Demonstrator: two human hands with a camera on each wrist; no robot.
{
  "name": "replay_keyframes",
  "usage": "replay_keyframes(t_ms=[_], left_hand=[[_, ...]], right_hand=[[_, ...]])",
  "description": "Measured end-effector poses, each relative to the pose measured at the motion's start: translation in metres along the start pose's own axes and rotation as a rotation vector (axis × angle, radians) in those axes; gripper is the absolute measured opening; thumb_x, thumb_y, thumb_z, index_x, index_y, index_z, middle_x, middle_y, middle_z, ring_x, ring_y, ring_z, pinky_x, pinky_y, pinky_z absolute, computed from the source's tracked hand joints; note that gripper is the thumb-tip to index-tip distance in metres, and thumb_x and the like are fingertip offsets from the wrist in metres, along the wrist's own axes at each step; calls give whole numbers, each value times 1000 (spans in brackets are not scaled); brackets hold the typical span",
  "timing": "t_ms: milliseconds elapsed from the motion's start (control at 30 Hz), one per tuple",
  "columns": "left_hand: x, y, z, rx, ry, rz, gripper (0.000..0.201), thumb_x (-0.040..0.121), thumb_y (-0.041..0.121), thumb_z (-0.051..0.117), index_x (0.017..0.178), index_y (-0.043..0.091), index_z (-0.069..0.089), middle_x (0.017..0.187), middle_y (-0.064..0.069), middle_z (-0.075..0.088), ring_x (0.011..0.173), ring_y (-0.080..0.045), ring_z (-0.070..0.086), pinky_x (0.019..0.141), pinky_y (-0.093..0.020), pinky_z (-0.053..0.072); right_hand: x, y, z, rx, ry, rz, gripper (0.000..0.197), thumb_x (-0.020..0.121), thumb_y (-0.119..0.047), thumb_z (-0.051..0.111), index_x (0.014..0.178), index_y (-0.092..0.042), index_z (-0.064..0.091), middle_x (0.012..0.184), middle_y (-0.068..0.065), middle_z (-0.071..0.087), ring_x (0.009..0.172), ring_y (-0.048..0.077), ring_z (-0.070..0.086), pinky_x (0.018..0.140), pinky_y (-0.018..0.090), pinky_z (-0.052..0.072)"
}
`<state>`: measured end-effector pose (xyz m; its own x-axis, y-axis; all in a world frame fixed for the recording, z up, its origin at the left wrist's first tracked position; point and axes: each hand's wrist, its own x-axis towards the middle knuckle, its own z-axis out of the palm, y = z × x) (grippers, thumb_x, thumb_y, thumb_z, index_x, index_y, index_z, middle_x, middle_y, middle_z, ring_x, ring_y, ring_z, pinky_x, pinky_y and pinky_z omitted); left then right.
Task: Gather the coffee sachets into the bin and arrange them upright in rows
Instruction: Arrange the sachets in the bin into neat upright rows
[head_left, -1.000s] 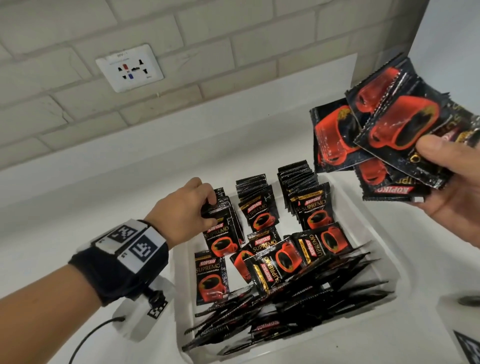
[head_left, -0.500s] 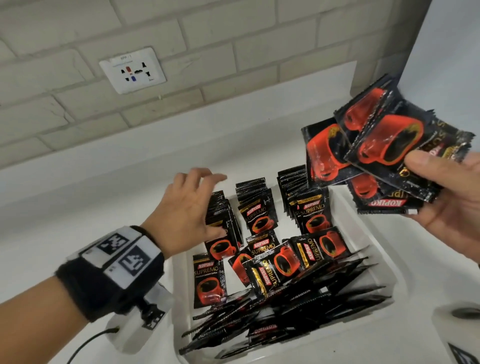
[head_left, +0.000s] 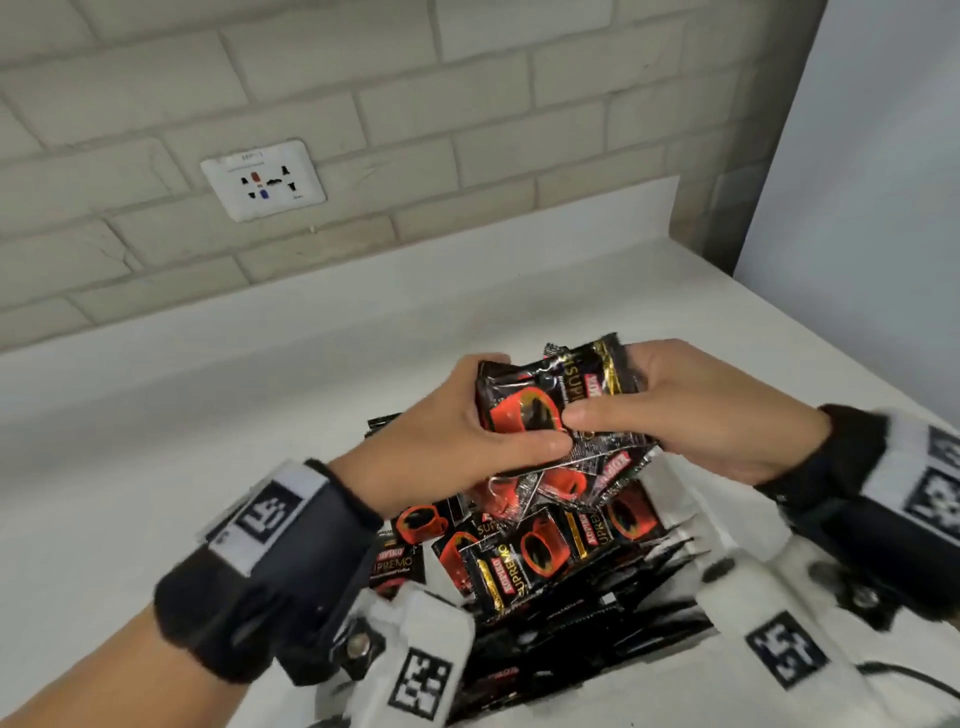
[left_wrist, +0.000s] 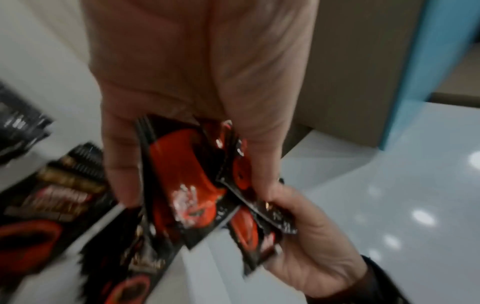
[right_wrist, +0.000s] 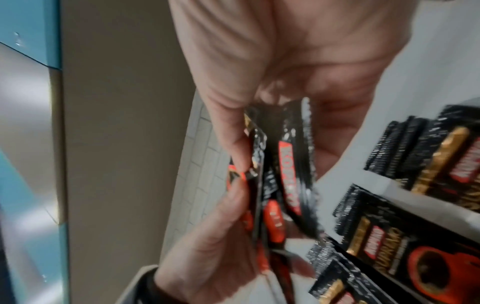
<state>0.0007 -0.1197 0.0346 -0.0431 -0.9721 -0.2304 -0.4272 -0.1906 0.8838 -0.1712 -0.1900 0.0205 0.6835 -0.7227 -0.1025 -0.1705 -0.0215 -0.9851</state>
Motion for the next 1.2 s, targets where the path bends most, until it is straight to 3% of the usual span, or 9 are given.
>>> replay_keyframes(t_ms=[100,200,433,567,700,833,1000,1133,1200], left_hand=[[-1,-4,5,-111,56,30,53,64,33,72,112,25,49,96,7,65,82,-5,67,71,-24,56],[-3,-8,5,-218,137,64,58,59,33,73,113,22,54,101,2,69,88,-14,69,70,-29,57],[-9,-5,6,-300,347,142,49,63,26,71,107,21,49,96,0,68,78,-11,70,61,-25,57],[-8,4,15,-147,382,225,47,73,27,71,110,23,41,91,8,64,80,-5,67,68,-26,58],[-12,5,10,-159,238,176,45,80,17,68,110,26,36,103,4,60,87,-10,68,71,-31,59],[-23,-8,-15,67,127,82,53,68,46,73,110,27,48,106,9,60,93,-9,64,84,-28,54],[-32,-51,-53,518,12,-242,12,85,36,63,89,25,64,92,13,64,80,-3,57,74,-17,44],[-27,-85,-47,914,-255,-379,26,96,25,48,116,18,64,125,7,59,97,-2,52,78,-7,32],[-20,-95,-39,1044,-279,-391,29,97,23,46,120,15,62,130,2,56,113,-12,51,89,-15,30]], right_hand=[[4,-5,4,81,8,-70,35,67,-17,71,101,-14,64,99,3,72,92,16,68,87,33,50],[8,-5,6,236,-3,-44,61,60,-22,68,119,-16,54,104,3,70,95,17,67,84,38,54],[4,-15,8,193,-40,-99,75,49,-31,73,119,-25,47,106,4,66,85,17,70,67,31,58],[11,-17,22,114,73,-167,50,69,-19,75,111,-25,49,100,-1,66,83,13,70,64,33,58],[11,-13,22,169,82,-168,49,55,-26,73,101,-26,56,89,-3,69,78,15,70,61,39,58],[8,-4,15,221,79,-143,59,52,-27,75,108,-20,58,103,5,69,87,22,70,63,42,56],[3,2,-10,261,129,-171,56,42,-30,76,96,-28,62,93,2,72,78,20,71,50,29,53],[1,8,-19,200,39,-174,69,27,-49,89,90,-34,66,91,2,73,74,19,71,49,29,53],[1,11,-17,108,-26,-140,71,21,-53,89,87,-34,67,86,2,73,69,19,71,46,27,52]])
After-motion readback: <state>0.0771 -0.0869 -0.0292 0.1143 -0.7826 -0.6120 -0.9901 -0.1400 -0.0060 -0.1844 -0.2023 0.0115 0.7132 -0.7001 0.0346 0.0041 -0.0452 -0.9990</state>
